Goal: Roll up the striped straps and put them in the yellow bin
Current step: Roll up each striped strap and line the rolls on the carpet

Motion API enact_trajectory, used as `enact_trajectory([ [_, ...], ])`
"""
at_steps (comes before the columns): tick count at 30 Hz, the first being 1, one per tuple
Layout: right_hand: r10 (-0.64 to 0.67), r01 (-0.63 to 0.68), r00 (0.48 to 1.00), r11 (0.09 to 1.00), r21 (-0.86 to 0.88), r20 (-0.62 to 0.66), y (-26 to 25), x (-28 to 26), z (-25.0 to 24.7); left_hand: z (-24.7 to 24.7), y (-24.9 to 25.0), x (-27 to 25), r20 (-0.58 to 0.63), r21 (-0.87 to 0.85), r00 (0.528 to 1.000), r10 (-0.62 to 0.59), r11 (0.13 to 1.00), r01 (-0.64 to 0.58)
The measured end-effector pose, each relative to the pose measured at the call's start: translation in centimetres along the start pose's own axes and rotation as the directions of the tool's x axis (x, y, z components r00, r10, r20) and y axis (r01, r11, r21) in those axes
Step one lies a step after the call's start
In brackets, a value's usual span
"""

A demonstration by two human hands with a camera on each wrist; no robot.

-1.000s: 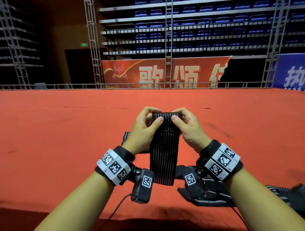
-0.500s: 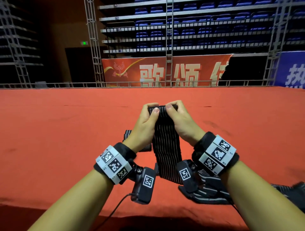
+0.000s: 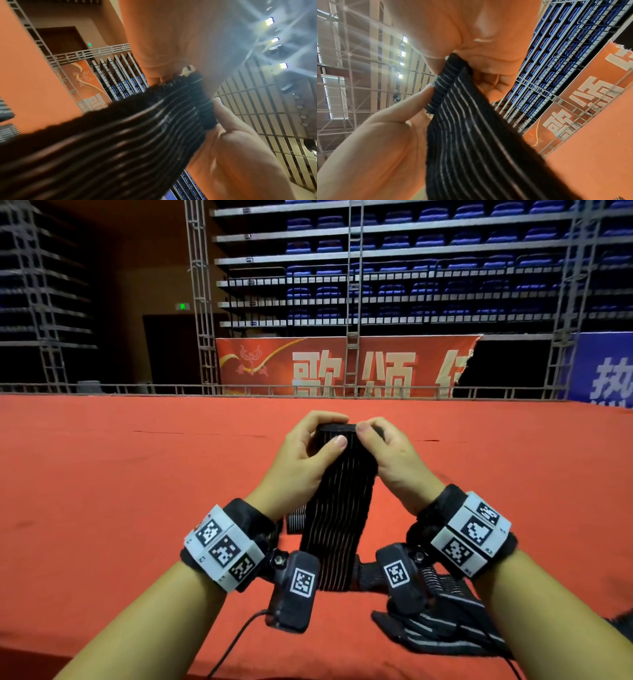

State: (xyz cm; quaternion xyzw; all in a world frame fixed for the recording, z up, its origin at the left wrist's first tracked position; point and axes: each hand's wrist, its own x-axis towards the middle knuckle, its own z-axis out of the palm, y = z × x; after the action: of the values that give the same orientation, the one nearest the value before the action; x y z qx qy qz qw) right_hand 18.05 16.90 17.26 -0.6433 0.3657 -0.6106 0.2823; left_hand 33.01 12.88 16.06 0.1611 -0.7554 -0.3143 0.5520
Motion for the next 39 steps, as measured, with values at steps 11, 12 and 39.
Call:
enact_trajectory([
  [11,0.071,-0.071,0.997,0.997,0.016,-0.042,-1.0,0.6,0.1,0.0,0.7,0.4,0.004,-0.074,0.998,-0.069,0.995,0.069],
  [12,0.051,-0.050,0.998,0.999,0.018,-0.033,-1.0,0.5,0.2,0.1,0.6,0.4,-0.003,-0.085,0.996,-0.085,0.993,0.084],
  [39,0.131,-0.123,0.989,0.986,0.108,-0.072,-2.6,0.9,0.3,1.7,1.0,1.5,0.032,-0.196,0.992,-0.125,0.972,0.129],
])
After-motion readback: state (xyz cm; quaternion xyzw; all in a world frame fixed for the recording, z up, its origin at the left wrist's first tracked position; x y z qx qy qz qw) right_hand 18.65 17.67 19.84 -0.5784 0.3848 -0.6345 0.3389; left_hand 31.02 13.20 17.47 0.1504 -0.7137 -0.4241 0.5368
